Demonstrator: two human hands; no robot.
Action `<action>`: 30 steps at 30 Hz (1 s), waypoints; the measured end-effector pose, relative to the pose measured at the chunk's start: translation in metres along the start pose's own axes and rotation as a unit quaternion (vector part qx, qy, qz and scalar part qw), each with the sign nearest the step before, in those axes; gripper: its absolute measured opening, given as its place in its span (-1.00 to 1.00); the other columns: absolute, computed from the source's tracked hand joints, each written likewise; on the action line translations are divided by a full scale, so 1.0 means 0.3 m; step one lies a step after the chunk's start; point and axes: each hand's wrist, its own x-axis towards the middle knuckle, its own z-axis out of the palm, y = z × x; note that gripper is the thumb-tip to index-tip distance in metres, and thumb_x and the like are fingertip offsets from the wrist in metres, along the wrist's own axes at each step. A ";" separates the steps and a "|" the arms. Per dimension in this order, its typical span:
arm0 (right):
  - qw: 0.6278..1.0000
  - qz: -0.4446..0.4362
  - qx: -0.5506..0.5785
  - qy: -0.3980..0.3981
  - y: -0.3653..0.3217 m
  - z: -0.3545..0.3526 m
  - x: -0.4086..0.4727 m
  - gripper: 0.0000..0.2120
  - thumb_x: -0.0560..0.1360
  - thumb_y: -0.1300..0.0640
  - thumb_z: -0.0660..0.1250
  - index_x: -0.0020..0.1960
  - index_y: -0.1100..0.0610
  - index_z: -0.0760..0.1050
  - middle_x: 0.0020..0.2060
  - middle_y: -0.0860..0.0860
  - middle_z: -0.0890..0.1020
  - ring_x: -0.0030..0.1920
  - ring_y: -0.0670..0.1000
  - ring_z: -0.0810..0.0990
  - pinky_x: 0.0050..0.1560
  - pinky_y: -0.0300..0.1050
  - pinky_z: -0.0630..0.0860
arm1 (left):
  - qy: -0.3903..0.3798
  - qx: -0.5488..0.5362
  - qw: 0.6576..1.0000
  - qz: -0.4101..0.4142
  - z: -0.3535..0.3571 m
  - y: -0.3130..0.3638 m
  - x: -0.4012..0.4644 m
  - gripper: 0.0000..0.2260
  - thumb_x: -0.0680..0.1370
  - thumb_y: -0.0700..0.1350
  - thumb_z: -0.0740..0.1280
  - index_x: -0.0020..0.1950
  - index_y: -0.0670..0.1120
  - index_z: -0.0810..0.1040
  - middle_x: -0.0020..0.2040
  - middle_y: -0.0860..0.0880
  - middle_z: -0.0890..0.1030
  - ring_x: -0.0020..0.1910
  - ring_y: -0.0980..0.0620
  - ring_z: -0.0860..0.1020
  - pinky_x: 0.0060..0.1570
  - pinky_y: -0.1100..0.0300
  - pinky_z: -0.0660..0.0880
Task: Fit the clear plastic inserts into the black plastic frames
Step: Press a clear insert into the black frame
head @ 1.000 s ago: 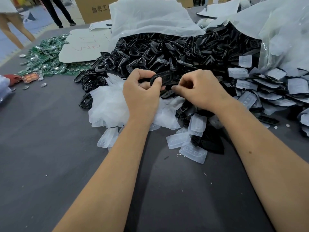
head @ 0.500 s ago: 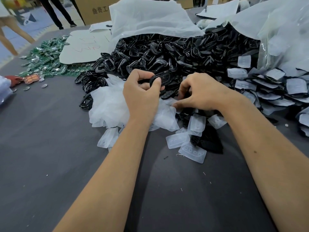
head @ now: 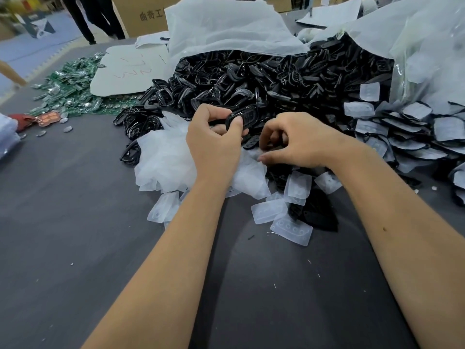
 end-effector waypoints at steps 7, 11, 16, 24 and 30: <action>0.979 -0.003 0.181 0.092 0.014 0.005 -0.003 -0.83 0.51 0.03 0.55 -0.14 0.08 0.62 -0.27 0.00 0.71 -0.28 -0.09 0.62 -0.19 -0.12 0.59 | 0.003 -0.004 1.000 0.001 -0.001 0.002 -0.002 -0.89 0.53 -0.29 0.46 -0.03 -0.18 0.55 -0.11 -0.23 0.67 -0.26 0.00 0.74 -0.23 0.13 0.64; 0.895 -0.001 0.425 0.137 0.019 0.022 0.005 -0.95 0.55 0.21 0.51 -0.07 0.14 0.65 -0.30 0.03 0.68 -0.34 -0.05 0.57 -0.39 -0.29 0.46 | 0.004 0.010 1.000 -0.003 -0.001 0.000 -0.001 -0.88 0.52 -0.26 0.47 -0.05 -0.13 0.55 -0.14 -0.22 0.67 -0.25 -0.05 0.74 -0.19 0.04 0.67; 0.885 -0.025 0.447 0.124 0.012 0.048 0.014 -0.83 0.47 0.29 0.53 -0.03 0.05 0.67 -0.20 0.01 0.73 -0.20 -0.05 0.64 -0.19 -0.26 0.55 | -0.010 0.059 0.998 0.001 0.000 0.001 0.002 -0.85 0.50 -0.21 0.49 -0.12 -0.03 0.55 -0.16 -0.06 0.68 -0.24 -0.13 0.70 -0.10 -0.21 0.65; 0.881 0.019 0.408 0.237 -0.018 0.090 0.032 -0.90 0.50 0.24 0.54 -0.06 0.06 0.74 -0.29 -0.03 0.72 -0.31 -0.14 0.61 -0.25 -0.30 0.52 | -0.027 0.060 0.998 -0.003 -0.001 0.015 -0.002 -0.84 0.50 -0.23 0.50 -0.14 0.00 0.57 -0.24 0.10 0.67 -0.32 -0.09 0.69 -0.17 -0.14 0.67; 0.873 0.061 0.388 0.288 -0.031 0.104 0.039 -0.87 0.44 0.15 0.61 -0.17 0.07 0.66 -0.31 0.00 0.72 -0.36 -0.07 0.62 -0.31 -0.20 0.54 | -0.040 0.014 0.999 -0.017 -0.001 0.013 0.003 -0.94 0.61 -0.24 0.41 -0.06 -0.12 0.62 -0.23 0.17 0.68 -0.27 0.11 0.72 -0.08 -0.05 0.71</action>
